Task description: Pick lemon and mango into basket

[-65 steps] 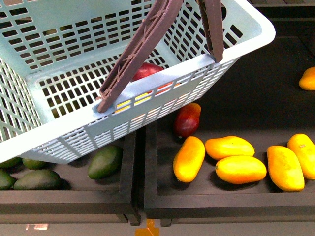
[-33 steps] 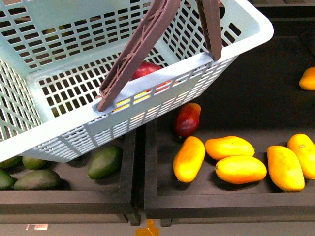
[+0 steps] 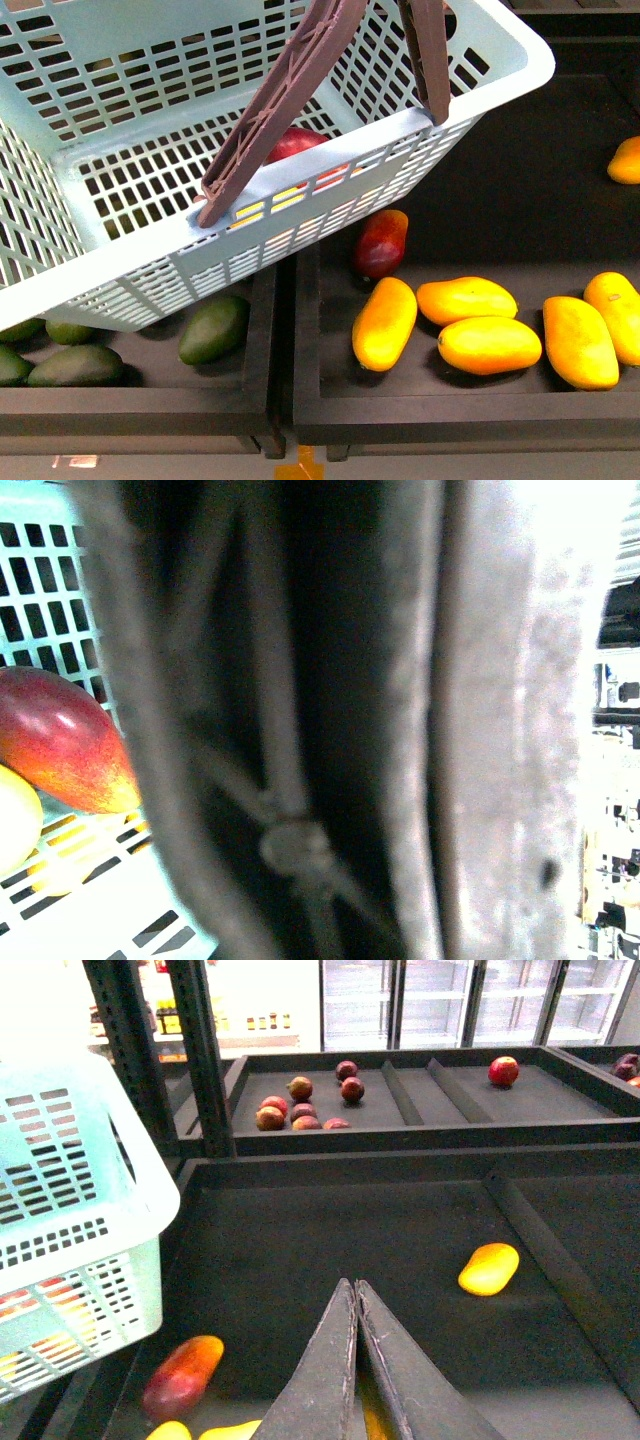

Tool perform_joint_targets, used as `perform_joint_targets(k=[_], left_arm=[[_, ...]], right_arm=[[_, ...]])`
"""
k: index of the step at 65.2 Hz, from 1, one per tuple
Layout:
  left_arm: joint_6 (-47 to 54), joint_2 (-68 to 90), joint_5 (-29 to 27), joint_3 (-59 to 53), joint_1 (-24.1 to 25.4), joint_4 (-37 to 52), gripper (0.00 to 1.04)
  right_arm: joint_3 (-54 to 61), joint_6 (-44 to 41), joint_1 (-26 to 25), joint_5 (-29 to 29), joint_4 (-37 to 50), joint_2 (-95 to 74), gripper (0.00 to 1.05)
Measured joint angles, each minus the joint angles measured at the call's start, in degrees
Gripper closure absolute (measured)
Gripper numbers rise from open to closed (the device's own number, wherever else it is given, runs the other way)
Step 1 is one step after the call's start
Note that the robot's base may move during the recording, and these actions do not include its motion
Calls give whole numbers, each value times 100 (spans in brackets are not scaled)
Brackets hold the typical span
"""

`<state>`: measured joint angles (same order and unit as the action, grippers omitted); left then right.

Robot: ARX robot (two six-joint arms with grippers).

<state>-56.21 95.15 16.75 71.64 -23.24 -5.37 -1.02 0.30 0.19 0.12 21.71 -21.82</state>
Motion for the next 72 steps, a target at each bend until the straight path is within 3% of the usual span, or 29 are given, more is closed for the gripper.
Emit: perform_joint_targets(k=[41, 47, 61, 72], left_arm=[[-2, 0, 0, 0, 0, 0, 91], [0, 0, 11, 0, 0, 0, 91], [2, 0, 0, 0, 0, 0, 91], [4, 0, 2, 0, 0, 0, 91]], right_arm=[[0, 0, 0, 0, -1187, 1198, 103], [0, -2, 0, 0, -2046, 1878, 103], [0, -2, 0, -9, -2162, 2138, 102], [0, -11, 0, -9, -2162, 2144, 75]])
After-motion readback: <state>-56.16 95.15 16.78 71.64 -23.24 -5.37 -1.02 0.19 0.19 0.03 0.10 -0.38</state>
